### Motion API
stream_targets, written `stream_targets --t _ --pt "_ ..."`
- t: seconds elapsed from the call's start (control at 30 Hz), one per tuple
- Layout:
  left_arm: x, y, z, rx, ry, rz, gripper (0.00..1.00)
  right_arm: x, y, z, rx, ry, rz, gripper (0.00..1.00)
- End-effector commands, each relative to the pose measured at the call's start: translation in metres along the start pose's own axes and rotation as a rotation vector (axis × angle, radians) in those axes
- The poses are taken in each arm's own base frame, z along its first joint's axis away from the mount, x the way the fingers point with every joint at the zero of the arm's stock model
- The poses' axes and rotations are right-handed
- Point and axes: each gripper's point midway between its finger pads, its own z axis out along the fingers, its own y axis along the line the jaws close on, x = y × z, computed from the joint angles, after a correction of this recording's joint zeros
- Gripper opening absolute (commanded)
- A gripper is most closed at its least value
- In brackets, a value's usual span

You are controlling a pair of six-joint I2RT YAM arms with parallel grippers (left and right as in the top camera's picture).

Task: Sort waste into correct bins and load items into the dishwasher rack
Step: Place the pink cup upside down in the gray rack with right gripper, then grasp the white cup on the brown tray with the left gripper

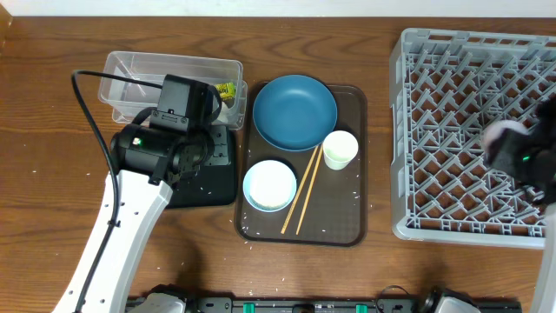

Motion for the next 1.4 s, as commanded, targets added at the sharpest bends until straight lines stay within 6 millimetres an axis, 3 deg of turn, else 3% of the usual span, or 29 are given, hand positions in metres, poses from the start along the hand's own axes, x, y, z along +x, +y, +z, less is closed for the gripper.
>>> stream_targets --t 0.0,0.2,0.3,0.4,0.5,0.67,0.77,0.87,1.1,1.37 --pt "-0.003 0.007 -0.001 -0.038 -0.013 0.005 0.46 -0.015 -0.046 0.013 0.142 0.033 0.142 0.01" --pt "-0.002 0.007 -0.001 -0.039 -0.009 0.005 0.46 -0.034 -0.108 0.036 0.236 0.077 0.386 0.01" --pt "-0.001 0.008 -0.001 -0.04 -0.005 0.004 0.46 -0.039 -0.129 0.048 0.252 0.091 0.458 0.02" --pt "-0.001 0.008 -0.001 -0.04 -0.004 0.004 0.46 -0.031 -0.141 0.068 0.245 0.152 0.5 0.04" --pt "-0.001 0.008 -0.001 -0.04 -0.004 0.004 0.47 -0.02 -0.148 0.087 0.237 0.225 0.527 0.17" --pt "-0.001 0.008 -0.001 -0.04 -0.004 0.004 0.55 -0.009 -0.15 0.107 0.238 0.296 0.536 0.5" --pt "-0.001 0.008 -0.001 -0.04 -0.004 0.004 0.63 -0.01 -0.149 0.108 0.227 0.292 0.539 0.71" --pt "-0.002 0.008 -0.001 -0.04 -0.005 0.004 0.68 -0.018 -0.139 0.107 0.16 0.269 0.547 0.78" --pt "-0.005 -0.005 -0.001 0.03 -0.016 0.007 0.72 -0.029 -0.12 0.087 0.064 0.221 0.542 0.8" --pt "-0.03 -0.067 0.004 0.259 -0.1 0.091 0.72 -0.034 -0.051 0.053 -0.128 0.199 0.362 0.78"
